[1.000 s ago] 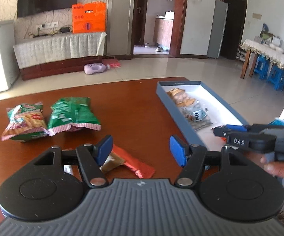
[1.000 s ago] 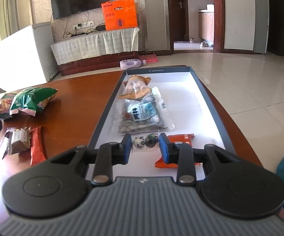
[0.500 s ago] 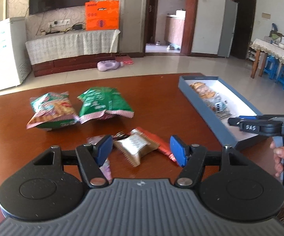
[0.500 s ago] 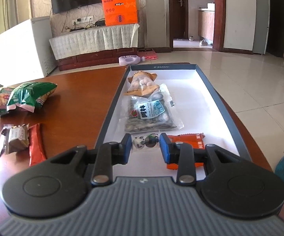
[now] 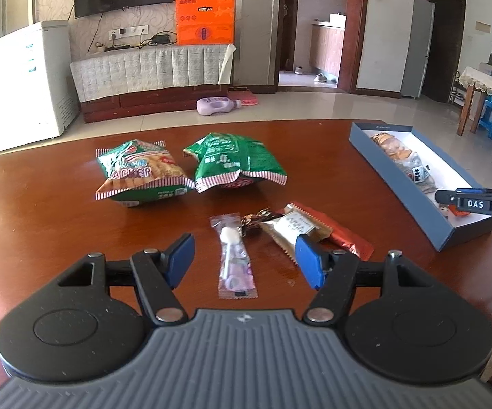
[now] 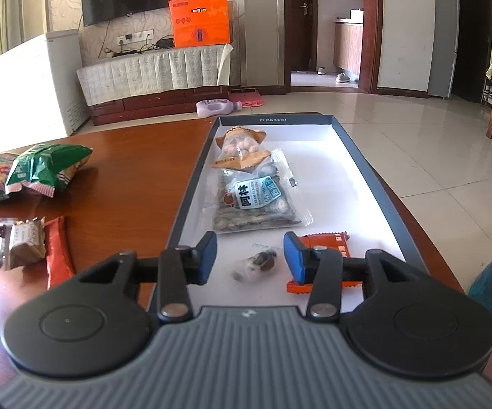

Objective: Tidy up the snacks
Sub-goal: 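Grasp the clear stick-candy bag with left while right moves to the wrapped cake, then close the right tool on the wrapped cake with white label, then carry the stick-candy bag with left while right carries the cake over the box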

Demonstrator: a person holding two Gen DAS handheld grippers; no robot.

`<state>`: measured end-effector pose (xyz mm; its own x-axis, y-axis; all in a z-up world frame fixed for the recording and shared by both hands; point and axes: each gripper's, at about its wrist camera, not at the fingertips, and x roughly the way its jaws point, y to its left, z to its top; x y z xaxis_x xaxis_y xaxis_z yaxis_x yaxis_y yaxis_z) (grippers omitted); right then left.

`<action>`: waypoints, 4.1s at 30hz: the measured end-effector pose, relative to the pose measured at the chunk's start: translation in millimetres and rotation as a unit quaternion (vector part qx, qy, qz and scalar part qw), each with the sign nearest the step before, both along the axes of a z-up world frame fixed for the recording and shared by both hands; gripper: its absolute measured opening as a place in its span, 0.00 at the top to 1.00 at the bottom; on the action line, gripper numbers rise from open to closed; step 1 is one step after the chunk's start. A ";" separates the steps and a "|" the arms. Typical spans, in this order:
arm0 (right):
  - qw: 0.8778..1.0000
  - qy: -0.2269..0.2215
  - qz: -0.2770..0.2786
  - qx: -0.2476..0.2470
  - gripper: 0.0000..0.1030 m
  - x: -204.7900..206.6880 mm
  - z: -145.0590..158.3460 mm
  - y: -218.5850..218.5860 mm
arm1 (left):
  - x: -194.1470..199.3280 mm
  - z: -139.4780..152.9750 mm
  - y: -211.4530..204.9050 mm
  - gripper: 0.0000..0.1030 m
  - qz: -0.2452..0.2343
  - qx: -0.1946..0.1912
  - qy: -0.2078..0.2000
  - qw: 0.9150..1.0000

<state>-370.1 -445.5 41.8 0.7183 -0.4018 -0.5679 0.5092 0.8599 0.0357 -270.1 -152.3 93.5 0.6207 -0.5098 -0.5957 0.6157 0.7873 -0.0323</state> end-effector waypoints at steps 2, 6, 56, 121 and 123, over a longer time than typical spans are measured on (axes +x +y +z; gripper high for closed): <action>1.000 -0.005 -0.004 -0.002 0.53 -1.8 1.6 0.1 | 1.2 -2.3 1.6 0.31 0.003 0.001 -0.001 1.000; 0.999 -0.040 -0.008 -0.006 0.53 -10.1 14.4 8.5 | 7.8 -9.4 4.6 0.30 0.014 0.002 0.008 1.000; 0.974 0.023 0.224 -0.014 0.53 103.5 -7.4 157.7 | 100.5 -74.4 0.1 0.81 0.056 0.000 0.099 0.994; 0.972 -0.016 0.233 -0.008 0.64 75.8 34.2 153.2 | 79.1 -39.3 -10.1 0.83 0.032 -0.051 0.062 0.996; 0.973 -0.020 0.228 -0.010 0.64 71.5 36.7 149.9 | 74.6 -35.6 -17.2 0.83 0.024 -0.052 0.058 0.997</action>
